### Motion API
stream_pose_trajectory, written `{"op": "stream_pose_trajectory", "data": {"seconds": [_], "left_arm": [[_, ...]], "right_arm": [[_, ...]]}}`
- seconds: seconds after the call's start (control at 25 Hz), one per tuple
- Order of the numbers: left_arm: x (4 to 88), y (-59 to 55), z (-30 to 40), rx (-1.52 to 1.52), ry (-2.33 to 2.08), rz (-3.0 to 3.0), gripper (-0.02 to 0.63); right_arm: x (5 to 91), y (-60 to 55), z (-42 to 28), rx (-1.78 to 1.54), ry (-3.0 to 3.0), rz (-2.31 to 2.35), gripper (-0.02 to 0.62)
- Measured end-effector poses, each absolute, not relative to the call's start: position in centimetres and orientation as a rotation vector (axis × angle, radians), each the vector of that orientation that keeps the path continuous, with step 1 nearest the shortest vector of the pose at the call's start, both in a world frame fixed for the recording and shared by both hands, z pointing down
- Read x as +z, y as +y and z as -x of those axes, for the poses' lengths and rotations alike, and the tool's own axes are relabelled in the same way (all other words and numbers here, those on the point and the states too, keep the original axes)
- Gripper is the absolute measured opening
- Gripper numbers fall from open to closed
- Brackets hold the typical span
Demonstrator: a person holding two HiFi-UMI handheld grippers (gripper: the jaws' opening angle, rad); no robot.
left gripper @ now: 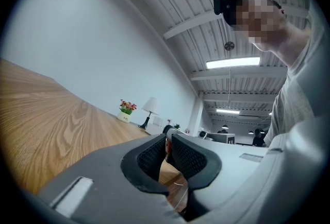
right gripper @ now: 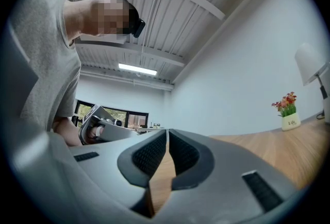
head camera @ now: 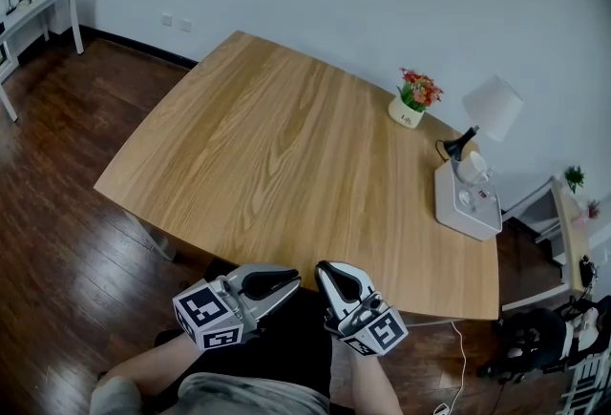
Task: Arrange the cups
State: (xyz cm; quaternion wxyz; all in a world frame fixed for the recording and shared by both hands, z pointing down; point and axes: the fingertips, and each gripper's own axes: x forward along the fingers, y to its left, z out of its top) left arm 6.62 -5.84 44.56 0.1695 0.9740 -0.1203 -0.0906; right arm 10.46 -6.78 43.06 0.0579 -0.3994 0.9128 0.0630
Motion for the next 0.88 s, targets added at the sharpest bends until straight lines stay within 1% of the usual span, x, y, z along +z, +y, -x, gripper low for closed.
{"op": "stream_pose_trajectory", "data": {"seconds": [0.88], "left_arm": [[44.89, -5.87, -6.63, -0.248, -0.349, -2.768, 0.029]], "right_arm": [[43.05, -6.66, -10.58, 0.2, 2.769, 1.203, 0.015]]}}
